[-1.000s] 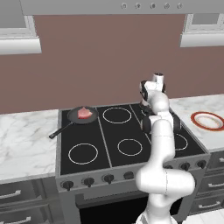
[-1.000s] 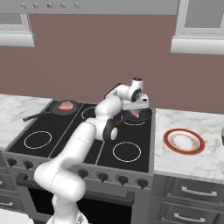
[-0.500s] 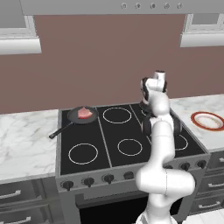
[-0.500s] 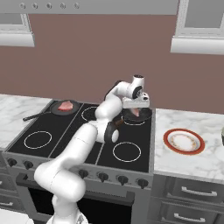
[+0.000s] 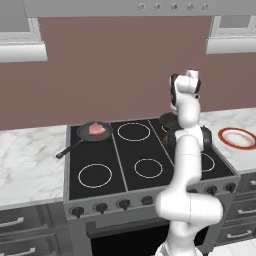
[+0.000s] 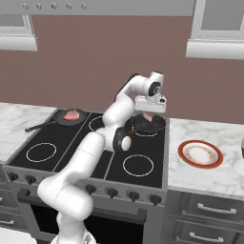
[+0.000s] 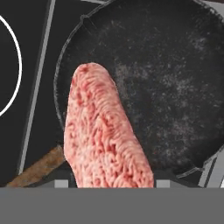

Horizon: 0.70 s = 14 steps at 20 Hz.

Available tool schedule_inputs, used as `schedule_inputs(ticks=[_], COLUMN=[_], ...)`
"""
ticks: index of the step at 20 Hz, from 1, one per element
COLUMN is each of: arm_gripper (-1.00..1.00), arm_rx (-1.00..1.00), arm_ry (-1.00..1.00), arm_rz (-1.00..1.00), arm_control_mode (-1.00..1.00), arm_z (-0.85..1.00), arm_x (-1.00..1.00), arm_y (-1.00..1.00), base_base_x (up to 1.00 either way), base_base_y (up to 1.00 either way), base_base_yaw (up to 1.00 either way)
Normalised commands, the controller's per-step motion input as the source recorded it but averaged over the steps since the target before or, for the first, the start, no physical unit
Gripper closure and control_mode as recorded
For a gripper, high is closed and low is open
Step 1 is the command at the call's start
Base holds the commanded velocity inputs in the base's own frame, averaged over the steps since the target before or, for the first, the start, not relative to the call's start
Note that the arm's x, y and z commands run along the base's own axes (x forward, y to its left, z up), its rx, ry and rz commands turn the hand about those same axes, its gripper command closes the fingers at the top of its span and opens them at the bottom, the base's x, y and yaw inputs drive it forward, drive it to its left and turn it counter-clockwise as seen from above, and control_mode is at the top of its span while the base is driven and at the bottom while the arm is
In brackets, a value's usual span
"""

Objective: Place one of the steaks on the plate and the other in the bowl. Then place the bowl in the fridge.

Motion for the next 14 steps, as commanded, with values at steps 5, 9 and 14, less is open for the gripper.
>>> schedule_inputs(ticks=[5,9,14], arm_gripper=[1.0,1.0,1.0], arm_rx=[-0.09,0.0,0.08], arm_ry=[-0.1,0.16,0.26], arm_rz=[0.0,-0.06,-0.05], arm_control_mode=[-1.0,-1.0,-1.0], arm_z=[-0.01,0.83,0.85], arm_x=[-1.0,-0.98,-1.0], arm_y=[0.35,0.27,0.01], base_base_x=[0.0,0.0,0.0], base_base_y=[0.0,0.0,0.0], base_base_yaw=[0.0,0.0,0.0])
